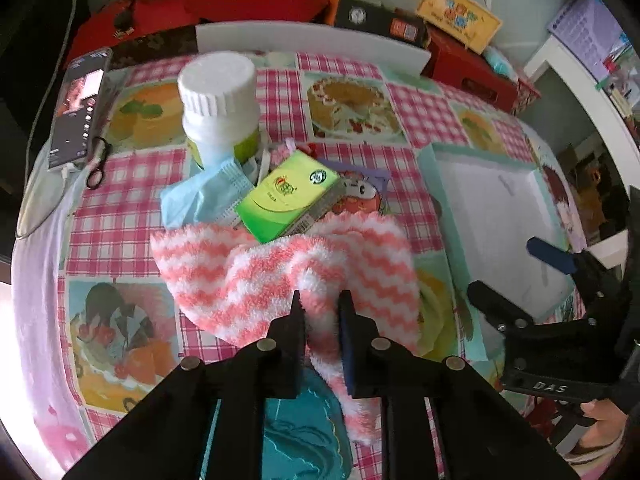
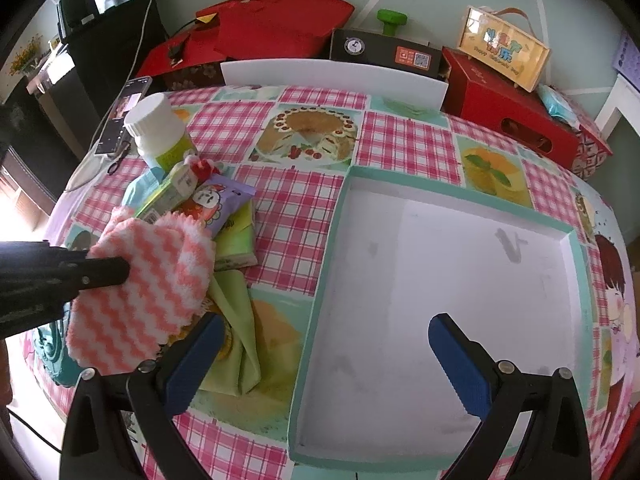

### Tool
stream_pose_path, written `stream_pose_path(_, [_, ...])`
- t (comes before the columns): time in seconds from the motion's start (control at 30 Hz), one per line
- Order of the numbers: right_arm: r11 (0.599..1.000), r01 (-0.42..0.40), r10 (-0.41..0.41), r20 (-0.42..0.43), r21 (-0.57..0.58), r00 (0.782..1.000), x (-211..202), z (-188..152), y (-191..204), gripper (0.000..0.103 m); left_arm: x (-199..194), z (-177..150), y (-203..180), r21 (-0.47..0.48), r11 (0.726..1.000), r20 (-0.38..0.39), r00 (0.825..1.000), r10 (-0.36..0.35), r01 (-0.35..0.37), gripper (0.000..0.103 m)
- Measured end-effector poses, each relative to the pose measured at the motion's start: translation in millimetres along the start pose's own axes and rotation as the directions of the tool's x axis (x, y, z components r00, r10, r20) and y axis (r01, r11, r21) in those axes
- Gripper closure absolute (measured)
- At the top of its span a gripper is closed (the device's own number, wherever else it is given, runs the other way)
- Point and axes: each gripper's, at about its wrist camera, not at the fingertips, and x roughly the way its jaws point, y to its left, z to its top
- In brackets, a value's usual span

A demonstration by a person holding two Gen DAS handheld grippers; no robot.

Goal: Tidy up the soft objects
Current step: 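Lift the pink cloth with the left gripper while the right gripper grasps the round yellow cake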

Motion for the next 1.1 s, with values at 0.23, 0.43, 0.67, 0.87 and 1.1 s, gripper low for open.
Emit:
stream_pose_path(0.23, [0.997,-0.056,0.057,0.016,-0.046,0.998,-0.6,-4.4,11.3,0.0,-23.3,-7.5,6.7,-0.065,0.997,0.105,0.994,-0.026,0.033,0.088])
stream_pose_path(0.43, [0.987,-0.109,0.113,0.029,-0.114,0.993,-1.8,-8.9,29.9,0.0,-38.0,-11.2,17.8,-0.119,0.992,0.16,0.987,-0.011,0.031,0.088])
stream_pose_path(0.67, [0.965,-0.186,0.197,0.043,-0.182,0.979,-3.2,-15.4,49.2,0.01,-52.9,-17.5,30.6,-0.177,0.984,0.225,0.974,0.017,0.023,0.088])
stream_pose_path(0.87, [0.94,-0.262,0.273,0.02,-0.218,0.962,1.0,-19.4,62.5,0.028,-53.3,-23.9,40.2,-0.209,0.977,0.235,0.972,0.018,0.032,0.088])
stream_pose_path(1.1, [0.928,-0.3,0.302,-0.024,-0.221,0.953,13.6,-22.7,68.5,0.041,-47.6,-26.7,45.4,-0.223,0.974,0.233,0.973,0.003,0.05,0.088])
